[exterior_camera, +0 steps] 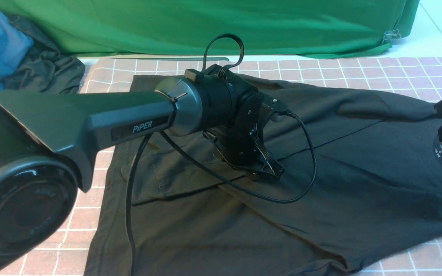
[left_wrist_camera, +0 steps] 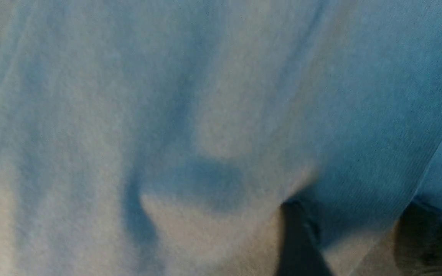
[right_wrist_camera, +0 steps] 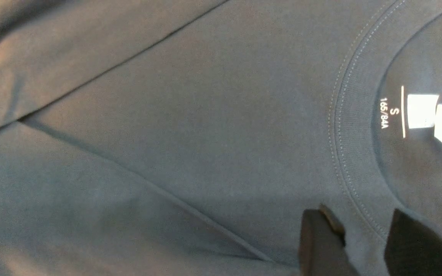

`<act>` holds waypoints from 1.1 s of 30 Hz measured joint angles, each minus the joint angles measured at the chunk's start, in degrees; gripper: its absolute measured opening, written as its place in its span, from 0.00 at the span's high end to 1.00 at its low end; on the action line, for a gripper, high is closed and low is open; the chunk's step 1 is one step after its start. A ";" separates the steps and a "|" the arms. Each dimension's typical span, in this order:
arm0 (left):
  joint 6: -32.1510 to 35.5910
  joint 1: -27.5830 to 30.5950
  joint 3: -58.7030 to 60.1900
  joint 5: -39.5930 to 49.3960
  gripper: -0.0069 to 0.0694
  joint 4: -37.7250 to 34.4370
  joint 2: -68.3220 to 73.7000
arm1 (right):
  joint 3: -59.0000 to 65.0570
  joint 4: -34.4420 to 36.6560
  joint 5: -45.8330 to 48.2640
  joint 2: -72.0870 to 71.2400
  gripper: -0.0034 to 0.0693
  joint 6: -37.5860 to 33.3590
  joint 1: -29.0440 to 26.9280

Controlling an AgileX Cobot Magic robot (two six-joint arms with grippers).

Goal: Fold a long-sleeved shirt over a pink coffee tablecloth.
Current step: 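Grasp the near edge of the shirt at its hem and shoulder corners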

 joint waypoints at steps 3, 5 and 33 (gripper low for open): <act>-0.66 0.00 0.00 -0.96 0.68 1.05 0.00 | 0.00 0.00 -0.29 0.00 0.56 -0.21 0.00; -1.00 0.00 0.00 -1.08 0.77 1.29 0.00 | 0.00 0.00 -0.31 0.00 0.56 -0.47 0.00; 0.89 0.00 0.00 7.52 0.88 -3.83 -4.62 | -9.79 1.62 -2.54 7.66 0.53 -0.11 -1.83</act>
